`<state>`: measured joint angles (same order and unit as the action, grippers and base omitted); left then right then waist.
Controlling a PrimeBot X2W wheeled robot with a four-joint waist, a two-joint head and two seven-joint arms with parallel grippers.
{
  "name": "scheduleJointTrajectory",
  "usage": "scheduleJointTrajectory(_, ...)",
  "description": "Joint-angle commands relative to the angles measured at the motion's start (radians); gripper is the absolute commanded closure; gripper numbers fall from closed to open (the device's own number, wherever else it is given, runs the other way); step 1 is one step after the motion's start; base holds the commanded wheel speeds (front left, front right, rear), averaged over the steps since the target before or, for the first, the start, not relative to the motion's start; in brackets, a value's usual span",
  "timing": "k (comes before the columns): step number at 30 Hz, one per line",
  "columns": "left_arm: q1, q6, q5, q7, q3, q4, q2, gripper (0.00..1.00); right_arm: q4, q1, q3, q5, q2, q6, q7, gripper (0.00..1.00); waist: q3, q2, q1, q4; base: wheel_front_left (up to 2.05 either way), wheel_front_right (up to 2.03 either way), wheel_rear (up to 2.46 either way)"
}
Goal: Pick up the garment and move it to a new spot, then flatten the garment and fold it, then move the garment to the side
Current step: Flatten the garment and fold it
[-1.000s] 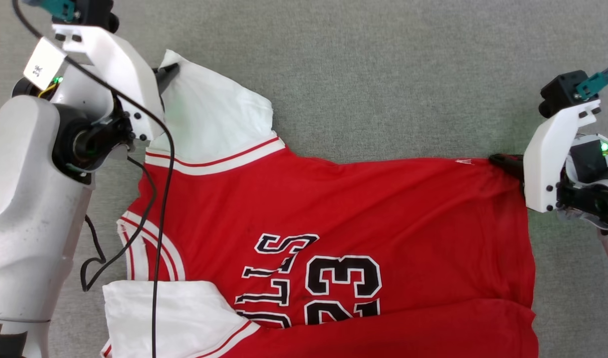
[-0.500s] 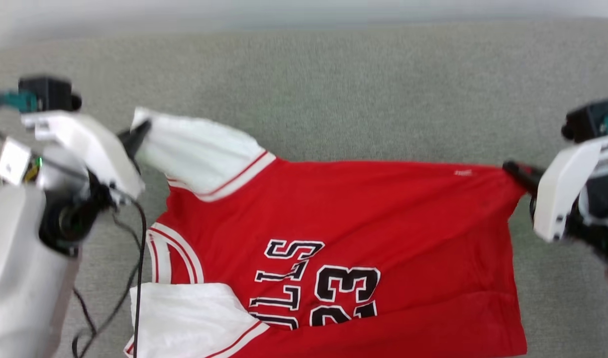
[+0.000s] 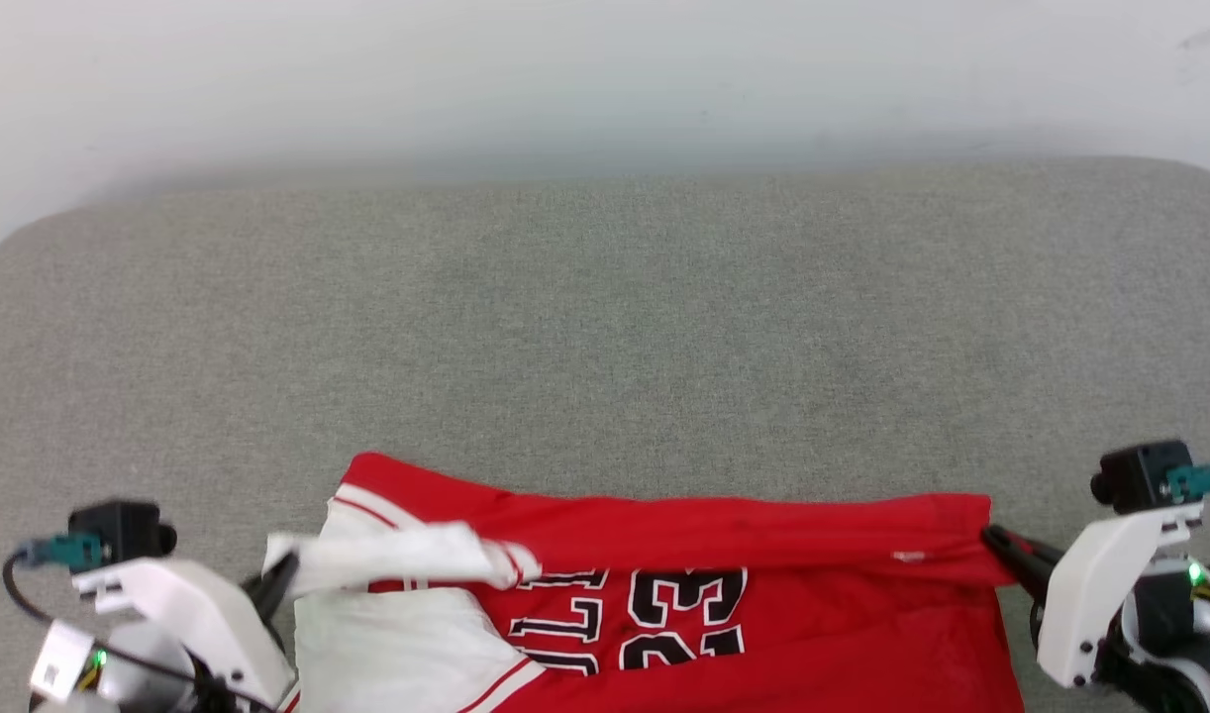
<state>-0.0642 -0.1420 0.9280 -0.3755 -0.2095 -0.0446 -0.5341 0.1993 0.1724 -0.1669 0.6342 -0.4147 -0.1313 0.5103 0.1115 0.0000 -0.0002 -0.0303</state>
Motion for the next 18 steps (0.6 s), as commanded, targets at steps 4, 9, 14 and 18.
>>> scheduleJointTrajectory(4, 0.116, -0.044, 0.018, -0.005, 0.019, 0.046, -0.008, 1.00, 0.002, -0.075, 0.022, 0.003, 0.019, 0.001, -0.023, 1.00, -0.020, 0.0000, 0.0002, -0.003, 0.00, 0.00, 0.00)
scheduleJointTrajectory(9, 0.222, -0.064, 0.049, -0.008, 0.021, 0.071, 0.013, 1.00, 0.017, -0.133, 0.032, -0.008, 0.043, 0.001, -0.054, 1.00, -0.029, 0.0000, 0.0002, -0.013, 0.00, 0.00, 0.00)
scheduleJointTrajectory(14, 0.254, -0.060, 0.061, 0.001, -0.008, 0.043, 0.059, 1.00, 0.047, -0.154, 0.044, -0.012, 0.076, 0.001, -0.092, 0.91, -0.025, 0.0000, 0.0002, -0.020, 0.00, 0.00, 0.00)
scheduleJointTrajectory(18, 0.226, -0.041, 0.053, 0.022, -0.036, 0.004, 0.094, 0.15, 0.068, -0.160, 0.040, -0.003, 0.108, 0.001, -0.130, 0.00, -0.023, 0.0000, 0.0002, -0.020, 0.00, 0.00, 0.00)
